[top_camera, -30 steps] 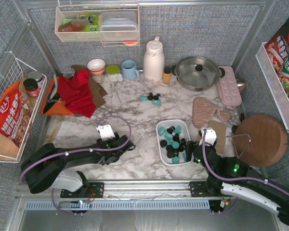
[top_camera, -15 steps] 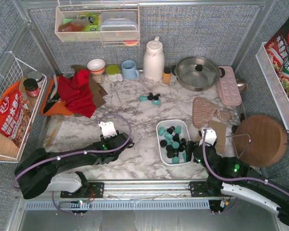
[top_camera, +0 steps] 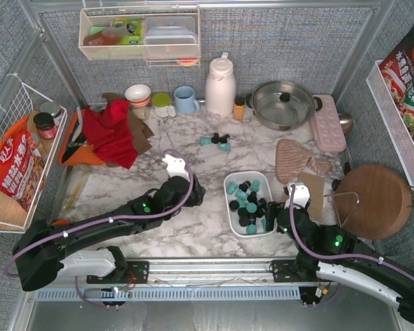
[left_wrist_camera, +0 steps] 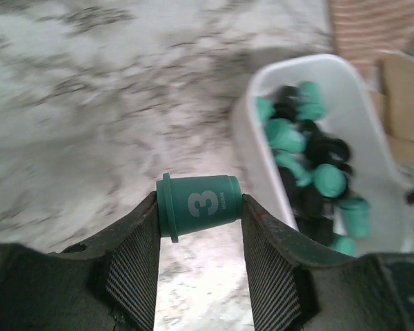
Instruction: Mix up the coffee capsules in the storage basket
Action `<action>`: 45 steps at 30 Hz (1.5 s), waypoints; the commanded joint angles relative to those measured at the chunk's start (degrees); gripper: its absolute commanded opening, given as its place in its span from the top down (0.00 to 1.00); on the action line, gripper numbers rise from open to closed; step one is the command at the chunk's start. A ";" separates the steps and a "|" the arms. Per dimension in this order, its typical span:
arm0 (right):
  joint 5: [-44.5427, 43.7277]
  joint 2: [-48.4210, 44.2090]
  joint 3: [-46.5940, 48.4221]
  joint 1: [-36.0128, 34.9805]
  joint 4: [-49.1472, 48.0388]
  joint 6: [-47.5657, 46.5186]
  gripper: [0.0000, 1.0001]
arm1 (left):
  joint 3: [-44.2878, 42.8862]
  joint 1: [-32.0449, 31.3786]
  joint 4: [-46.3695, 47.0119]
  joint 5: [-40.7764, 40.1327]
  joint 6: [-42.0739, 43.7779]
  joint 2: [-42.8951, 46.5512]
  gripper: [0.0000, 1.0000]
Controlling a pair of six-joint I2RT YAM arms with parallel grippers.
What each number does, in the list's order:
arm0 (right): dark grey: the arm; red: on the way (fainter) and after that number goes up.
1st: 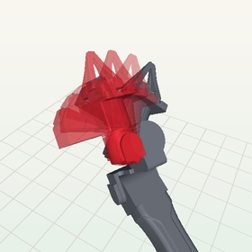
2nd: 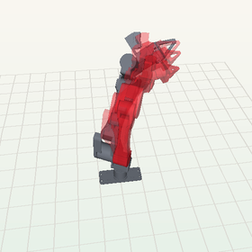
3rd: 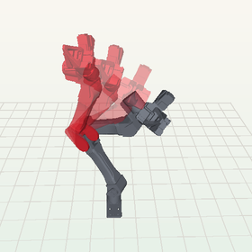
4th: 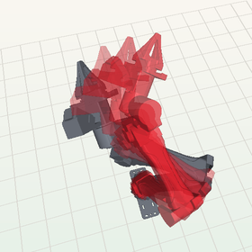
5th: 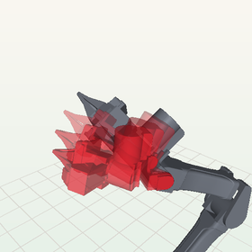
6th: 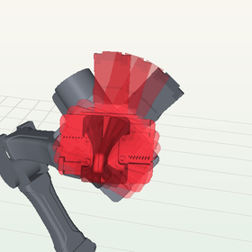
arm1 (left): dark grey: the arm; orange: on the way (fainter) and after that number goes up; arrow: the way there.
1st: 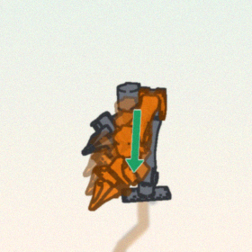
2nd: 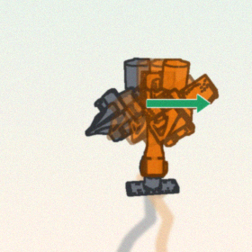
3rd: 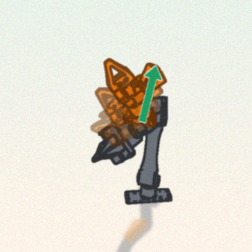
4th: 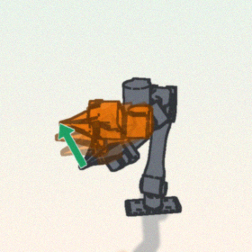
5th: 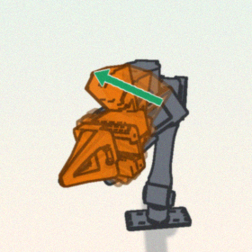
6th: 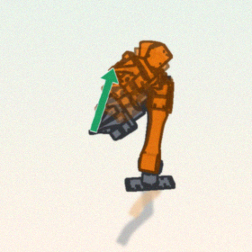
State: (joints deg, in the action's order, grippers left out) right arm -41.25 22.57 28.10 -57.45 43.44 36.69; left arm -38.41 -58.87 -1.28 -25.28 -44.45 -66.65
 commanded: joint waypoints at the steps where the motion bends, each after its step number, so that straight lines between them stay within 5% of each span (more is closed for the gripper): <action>1: -0.01 0.22 -0.06 0.00 -1.25 -0.72 0.19 | -2.86 -3.40 10.47 8.95 8.62 -1.60 0.55; 9: 0.30 -0.27 -0.14 0.23 -1.18 -0.59 0.19 | -8.96 -7.00 14.15 13.12 11.70 -10.84 0.62; 17: 0.07 -2.20 -0.42 0.19 -0.65 0.04 0.19 | -15.87 -9.43 13.13 20.66 11.83 -23.20 0.56; 25: 0.03 -2.93 -0.50 0.23 -0.46 0.18 0.19 | -21.24 -11.06 9.33 19.37 11.01 -30.47 0.43; 45: -0.32 -3.12 -0.30 0.38 -0.73 -0.56 0.18 | -25.24 -16.22 4.14 11.95 11.93 -35.54 0.42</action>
State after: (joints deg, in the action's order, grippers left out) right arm -40.64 19.42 27.66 -57.06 43.29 36.27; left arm -62.94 -74.72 2.94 -11.20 -33.41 -101.67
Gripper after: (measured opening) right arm 0.815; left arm 0.573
